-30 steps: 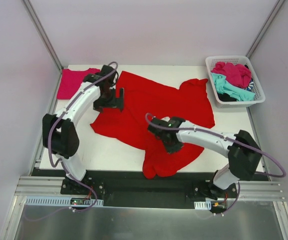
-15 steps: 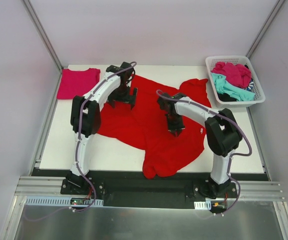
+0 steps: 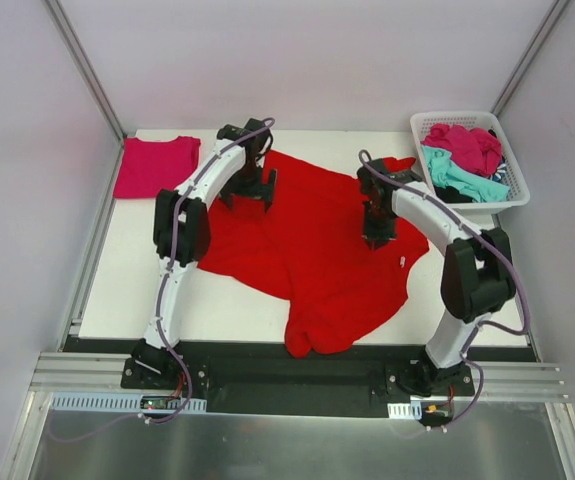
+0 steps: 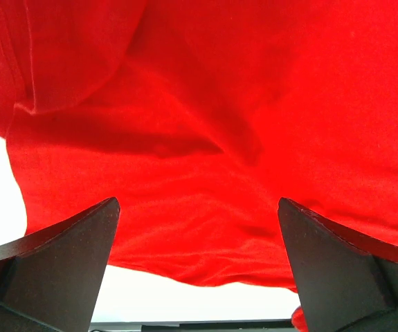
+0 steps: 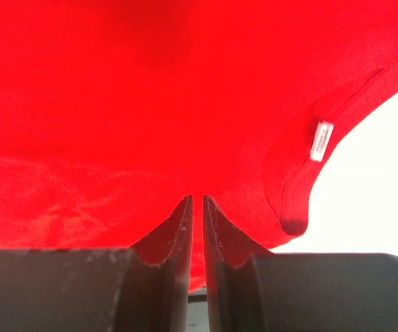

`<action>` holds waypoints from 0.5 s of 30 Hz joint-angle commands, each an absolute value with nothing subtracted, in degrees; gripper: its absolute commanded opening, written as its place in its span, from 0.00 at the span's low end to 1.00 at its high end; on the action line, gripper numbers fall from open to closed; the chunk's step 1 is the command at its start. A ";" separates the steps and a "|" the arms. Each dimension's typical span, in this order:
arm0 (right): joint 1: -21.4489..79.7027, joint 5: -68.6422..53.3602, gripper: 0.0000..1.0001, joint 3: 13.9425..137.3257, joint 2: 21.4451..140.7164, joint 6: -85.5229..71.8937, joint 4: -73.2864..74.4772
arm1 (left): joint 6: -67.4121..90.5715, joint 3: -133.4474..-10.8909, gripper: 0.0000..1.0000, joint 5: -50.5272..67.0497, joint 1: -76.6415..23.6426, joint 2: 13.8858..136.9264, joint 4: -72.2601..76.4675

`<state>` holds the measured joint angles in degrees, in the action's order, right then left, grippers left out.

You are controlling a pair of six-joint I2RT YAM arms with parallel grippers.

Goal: Fold and stack the t-shirts

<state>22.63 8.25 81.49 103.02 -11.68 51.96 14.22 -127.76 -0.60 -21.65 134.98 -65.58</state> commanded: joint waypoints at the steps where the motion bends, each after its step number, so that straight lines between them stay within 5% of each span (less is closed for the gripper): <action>1: 25.74 5.54 0.14 75.51 95.65 -11.42 53.97 | 15.29 -132.97 0.99 -0.44 -20.74 139.12 -68.03; 7: 32.32 5.18 0.15 67.94 92.37 -13.09 54.66 | 15.73 -134.56 0.99 -0.18 -20.30 141.94 -68.12; 15: 42.44 8.17 0.15 72.86 94.99 -14.59 58.09 | 15.65 -134.12 0.99 -0.09 -19.69 142.12 -68.20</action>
